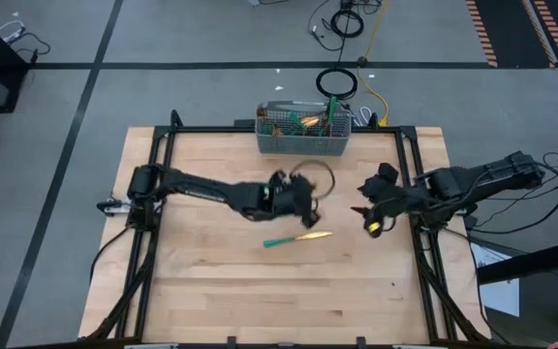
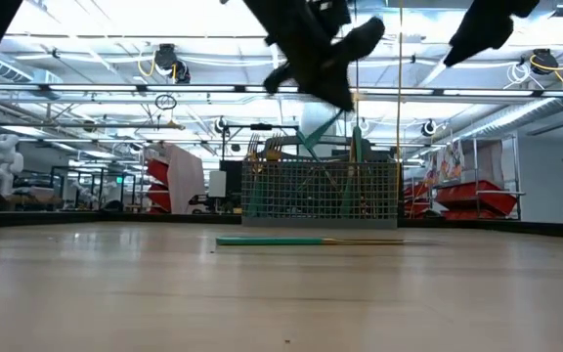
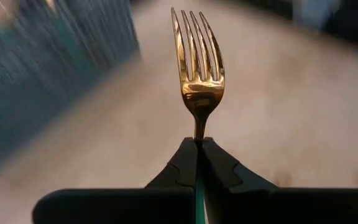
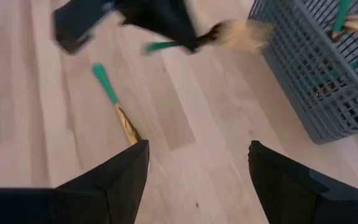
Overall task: Sort silverware
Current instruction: Put the green fork into the gray silverware basket with the other green forks
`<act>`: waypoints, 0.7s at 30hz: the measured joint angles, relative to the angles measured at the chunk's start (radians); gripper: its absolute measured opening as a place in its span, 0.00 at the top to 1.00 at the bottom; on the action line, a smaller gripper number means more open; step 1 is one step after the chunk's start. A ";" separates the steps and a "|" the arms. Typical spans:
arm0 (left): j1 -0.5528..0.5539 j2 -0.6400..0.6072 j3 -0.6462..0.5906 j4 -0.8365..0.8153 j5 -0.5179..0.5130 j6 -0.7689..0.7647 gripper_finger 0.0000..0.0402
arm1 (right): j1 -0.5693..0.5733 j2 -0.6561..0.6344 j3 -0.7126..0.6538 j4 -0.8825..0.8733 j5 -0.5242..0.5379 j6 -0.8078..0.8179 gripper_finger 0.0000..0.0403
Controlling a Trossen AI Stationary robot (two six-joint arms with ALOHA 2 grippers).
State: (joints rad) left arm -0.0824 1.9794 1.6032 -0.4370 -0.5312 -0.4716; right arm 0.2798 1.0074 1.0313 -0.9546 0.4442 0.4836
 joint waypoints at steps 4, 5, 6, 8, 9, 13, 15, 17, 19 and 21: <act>0.075 -0.044 0.001 0.189 -0.096 0.157 0.99 | 0.000 -0.089 0.000 0.001 0.016 0.016 0.35; 0.097 -0.057 0.002 0.227 -0.119 0.195 0.99 | 0.000 -0.110 0.000 0.001 0.034 0.024 0.35; 0.121 -0.068 0.002 0.247 -0.150 0.234 0.99 | 0.000 -0.128 0.000 0.000 0.055 0.033 0.35; 0.167 -0.097 0.002 0.282 -0.200 0.308 0.99 | 0.000 -0.163 0.001 0.000 0.090 0.050 0.35; 0.191 -0.110 0.002 0.284 -0.218 0.335 0.99 | -0.001 -0.175 0.001 -0.001 0.104 0.057 0.35; 0.289 -0.157 -0.019 0.324 -0.211 0.413 0.99 | -0.001 -0.209 0.002 0.000 0.153 0.074 0.35; 0.336 -0.189 -0.080 0.419 -0.170 0.439 0.99 | -0.001 -0.215 0.002 -0.001 0.169 0.074 0.35; 0.382 -0.232 -0.161 0.559 -0.098 0.478 0.99 | -0.001 -0.216 0.002 -0.001 0.196 0.074 0.35; 0.424 -0.273 -0.257 0.721 -0.019 0.534 0.99 | -0.001 -0.215 0.002 -0.001 0.216 0.074 0.35; 0.465 -0.308 -0.350 0.868 0.048 0.563 0.99 | -0.001 -0.213 0.002 -0.001 0.233 0.074 0.35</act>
State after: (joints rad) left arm 0.3823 1.6709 1.2532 0.4310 -0.4832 0.0918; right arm 0.2787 0.7943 1.0328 -0.9554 0.6771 0.5573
